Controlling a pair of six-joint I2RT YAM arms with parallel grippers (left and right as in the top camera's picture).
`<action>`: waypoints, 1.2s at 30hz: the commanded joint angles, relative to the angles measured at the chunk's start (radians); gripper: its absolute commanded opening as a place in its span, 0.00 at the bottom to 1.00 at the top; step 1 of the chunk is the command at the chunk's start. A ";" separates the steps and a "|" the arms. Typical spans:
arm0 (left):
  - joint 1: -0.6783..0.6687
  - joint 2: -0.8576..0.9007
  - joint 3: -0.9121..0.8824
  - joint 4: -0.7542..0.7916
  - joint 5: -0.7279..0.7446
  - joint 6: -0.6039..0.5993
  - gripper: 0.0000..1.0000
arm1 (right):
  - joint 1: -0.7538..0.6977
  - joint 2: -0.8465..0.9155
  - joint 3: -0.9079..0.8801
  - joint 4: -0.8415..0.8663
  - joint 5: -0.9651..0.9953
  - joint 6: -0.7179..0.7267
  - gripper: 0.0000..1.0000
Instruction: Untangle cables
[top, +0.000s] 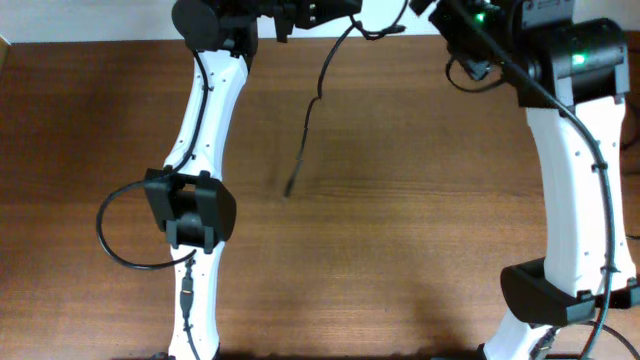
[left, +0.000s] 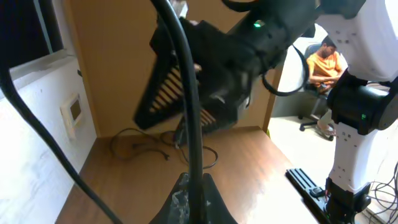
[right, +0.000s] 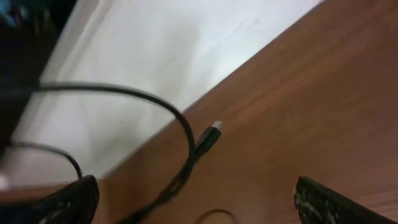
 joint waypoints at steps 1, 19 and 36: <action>0.039 -0.079 0.022 0.005 0.001 -0.037 0.00 | 0.004 0.023 0.006 0.032 0.002 0.183 0.99; 0.027 -0.148 0.022 -0.010 0.001 -0.050 0.00 | 0.103 0.105 0.006 0.109 0.004 0.070 0.89; 0.026 -0.148 0.021 -0.032 0.001 -0.043 0.00 | 0.102 0.086 0.010 0.176 -0.047 -0.067 0.60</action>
